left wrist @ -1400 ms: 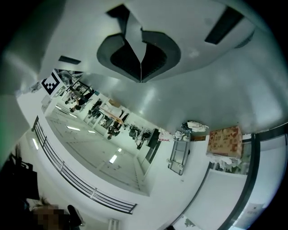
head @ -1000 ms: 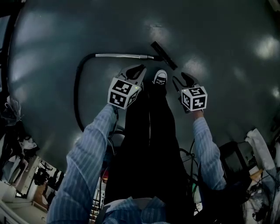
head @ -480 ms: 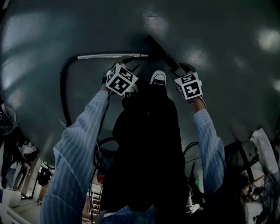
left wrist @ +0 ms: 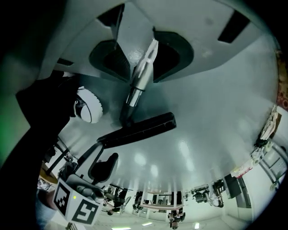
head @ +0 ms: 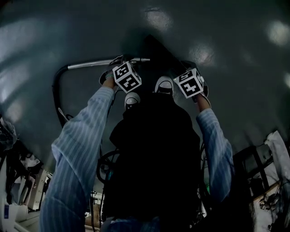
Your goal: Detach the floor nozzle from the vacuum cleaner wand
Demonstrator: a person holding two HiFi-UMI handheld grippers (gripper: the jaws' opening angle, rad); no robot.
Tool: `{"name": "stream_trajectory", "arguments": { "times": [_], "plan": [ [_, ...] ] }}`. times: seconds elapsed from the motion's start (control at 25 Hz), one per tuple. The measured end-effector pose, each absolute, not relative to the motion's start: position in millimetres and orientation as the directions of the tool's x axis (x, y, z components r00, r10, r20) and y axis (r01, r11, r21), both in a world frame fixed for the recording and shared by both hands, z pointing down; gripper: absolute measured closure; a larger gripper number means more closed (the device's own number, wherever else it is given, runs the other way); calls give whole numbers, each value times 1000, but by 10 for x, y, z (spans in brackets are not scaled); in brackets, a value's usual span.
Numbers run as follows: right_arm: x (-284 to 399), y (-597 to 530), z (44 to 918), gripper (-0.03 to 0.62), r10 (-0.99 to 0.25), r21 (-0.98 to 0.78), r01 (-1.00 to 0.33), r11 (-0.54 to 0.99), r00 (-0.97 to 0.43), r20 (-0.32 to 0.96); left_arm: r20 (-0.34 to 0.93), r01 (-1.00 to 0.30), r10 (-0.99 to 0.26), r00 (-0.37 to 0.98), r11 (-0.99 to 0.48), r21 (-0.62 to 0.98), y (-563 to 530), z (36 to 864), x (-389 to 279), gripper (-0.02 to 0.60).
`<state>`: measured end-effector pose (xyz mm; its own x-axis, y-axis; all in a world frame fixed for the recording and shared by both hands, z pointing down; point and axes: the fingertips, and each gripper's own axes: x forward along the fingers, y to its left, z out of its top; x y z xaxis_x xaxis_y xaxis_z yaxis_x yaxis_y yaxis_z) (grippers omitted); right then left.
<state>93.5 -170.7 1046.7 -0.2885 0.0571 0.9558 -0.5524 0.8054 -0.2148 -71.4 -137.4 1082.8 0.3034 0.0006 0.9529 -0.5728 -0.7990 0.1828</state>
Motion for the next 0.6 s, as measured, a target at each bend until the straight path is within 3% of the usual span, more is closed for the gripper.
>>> {"name": "stream_trajectory", "arguments": {
  "times": [0.6],
  "plan": [
    [854,-1702,10872,368,4,-90,-448,889,-191,982,960,-454,62,274,-871,186,-1294,11296,-682,430]
  ]
}}
